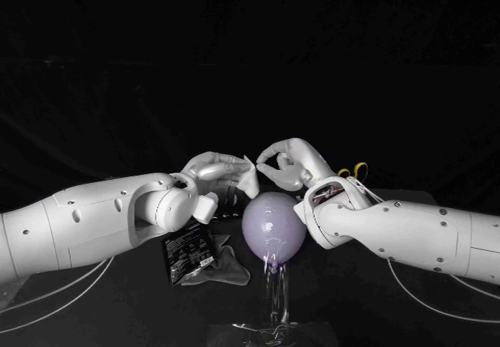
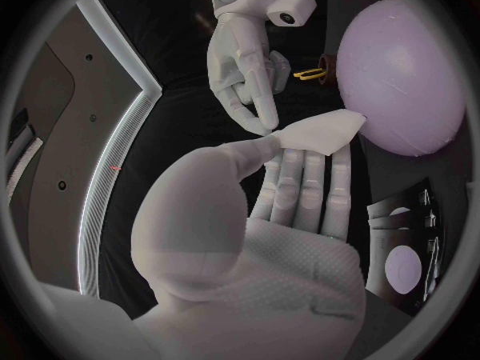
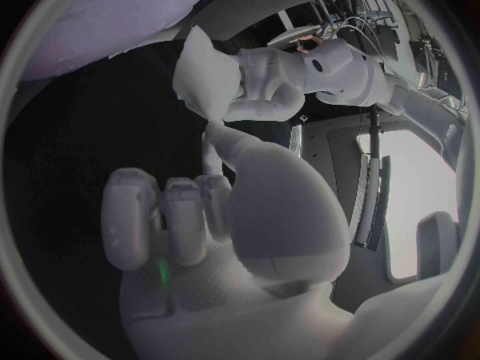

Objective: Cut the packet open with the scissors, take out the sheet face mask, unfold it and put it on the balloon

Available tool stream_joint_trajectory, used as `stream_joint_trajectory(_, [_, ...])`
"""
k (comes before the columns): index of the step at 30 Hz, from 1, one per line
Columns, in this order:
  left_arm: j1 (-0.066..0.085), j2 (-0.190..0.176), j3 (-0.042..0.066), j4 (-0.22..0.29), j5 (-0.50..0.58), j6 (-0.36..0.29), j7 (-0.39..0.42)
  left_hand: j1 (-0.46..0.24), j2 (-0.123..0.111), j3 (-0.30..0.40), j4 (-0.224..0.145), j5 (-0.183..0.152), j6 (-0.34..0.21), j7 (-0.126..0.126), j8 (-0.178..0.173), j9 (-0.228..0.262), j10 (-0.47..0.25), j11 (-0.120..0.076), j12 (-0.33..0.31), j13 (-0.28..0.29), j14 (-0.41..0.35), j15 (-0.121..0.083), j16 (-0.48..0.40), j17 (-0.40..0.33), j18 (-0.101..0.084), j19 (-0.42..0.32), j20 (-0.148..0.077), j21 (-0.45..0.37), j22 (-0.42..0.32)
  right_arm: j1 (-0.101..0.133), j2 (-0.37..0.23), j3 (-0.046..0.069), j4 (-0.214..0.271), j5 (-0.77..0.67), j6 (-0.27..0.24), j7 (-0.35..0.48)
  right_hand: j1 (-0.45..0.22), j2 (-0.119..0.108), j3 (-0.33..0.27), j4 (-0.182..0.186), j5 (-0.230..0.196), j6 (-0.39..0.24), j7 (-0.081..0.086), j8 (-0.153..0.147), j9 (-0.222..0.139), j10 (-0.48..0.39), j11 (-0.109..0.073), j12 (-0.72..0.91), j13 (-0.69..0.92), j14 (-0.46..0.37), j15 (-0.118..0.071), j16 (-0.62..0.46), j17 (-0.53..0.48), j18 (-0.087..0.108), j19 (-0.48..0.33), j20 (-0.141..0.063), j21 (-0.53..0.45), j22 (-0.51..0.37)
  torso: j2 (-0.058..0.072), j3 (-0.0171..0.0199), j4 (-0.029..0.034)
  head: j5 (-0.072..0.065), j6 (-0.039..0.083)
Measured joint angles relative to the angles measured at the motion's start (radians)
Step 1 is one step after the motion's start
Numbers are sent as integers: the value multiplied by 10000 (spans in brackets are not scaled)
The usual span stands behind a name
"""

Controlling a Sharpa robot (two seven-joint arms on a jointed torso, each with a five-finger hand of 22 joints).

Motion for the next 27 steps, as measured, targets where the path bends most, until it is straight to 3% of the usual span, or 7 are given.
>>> stream_joint_trajectory(13, [0, -59, 0, -41, -48, -90, 15, 27, 26, 0, 0, -5, -13, 21, 67, 0, -1, 1, 0, -1, 0, 0, 0, 9, 8, -37, -36, 61, 25, -2, -215, 11, 75, -14, -88, -72, -83, -24, 130, -32, -1, -82, -40, 153, 0, 0, 0, -60, 7, 0, 1, 28, -7, -49, 0, 0, -12, 5, -3, 0, -2, 16, 26])
stream_joint_trajectory(14, [0, -59, 0, -41, -51, -93, 15, 27, 26, 0, 0, -5, -11, 24, 68, 0, 0, 1, 0, -1, 0, 0, 0, 9, 7, -37, -36, 61, 25, -2, -215, 11, 76, 4, -76, -63, -247, 1, 206, -5, -2, -294, -15, 232, 139, -1, 0, -205, 7, 0, 1, 28, -9, -50, -1, 0, -132, 6, -3, 0, -2, 21, 26])
stream_joint_trajectory(15, [0, -59, 0, -41, -55, -95, 16, 27, 26, 0, 0, -5, 2, 37, 68, 0, -1, 0, 0, -1, 0, 0, 0, 9, 7, -36, -36, 61, 25, -2, -211, 11, 77, 28, -53, -48, -462, -20, 178, 103, -1, -563, 48, 220, 612, -3, 1, -325, 7, 0, 1, 28, -9, -50, -1, 0, -240, 6, -5, -1, -4, 23, 26])
stream_joint_trajectory(17, [0, -56, 0, -41, -59, -97, 17, 27, 26, 0, 0, -6, 2, 37, 68, 0, -1, 1, 0, 1, 1, 0, 22, 8, 6, -36, -36, 61, 25, -2, -186, 12, 76, 80, 0, -24, -1128, -212, -167, 540, 60, -966, 286, -118, 774, -34, 158, -516, 7, 9, 116, 28, -9, -51, -3, 2, -361, 7, -6, -1, -5, 25, 25])
stream_joint_trajectory(19, [0, -50, 0, -41, -65, -98, 18, 27, 26, 0, 0, -8, 2, 37, 68, 0, -1, 1, 0, 8, 0, 0, 41, 8, 5, -36, -36, 61, 26, -1, -120, 14, 71, 152, 97, 3, -1739, -543, -617, 925, 77, -1400, 508, -564, 556, -23, 382, -590, 6, 2, 298, 27, -9, -52, -33, 87, -418, 8, -6, -1, -4, 17, 24])
stream_joint_trajectory(21, [0, -45, 0, -39, -68, -98, 18, 27, 26, 0, 0, -25, 2, 37, 68, 0, -1, 1, 0, 8, 0, 0, 41, 8, 2, -36, -36, 61, 34, -1, -60, 15, 62, 206, 193, 24, -1950, -742, -912, 1158, 77, -1546, 621, -790, 420, -18, 489, -655, 6, -2, 373, 23, -8, -53, 3, 191, -494, 8, -6, -2, -3, 8, 25])
stream_joint_trajectory(27, [0, -31, 0, -34, -79, -98, 20, 26, 24, 0, 0, 6, 1, 38, 66, 0, -1, 1, 0, 8, 1, 1, 41, 6, -13, -36, -36, 61, 35, -1, 120, 14, -83, 344, 530, 37, -1942, -792, -1250, 1437, 77, -1656, 730, -1093, 232, -37, 539, -742, 1, 19, 452, 20, -6, -54, -49, 314, -593, 8, -4, -7, 3, -4, 30])
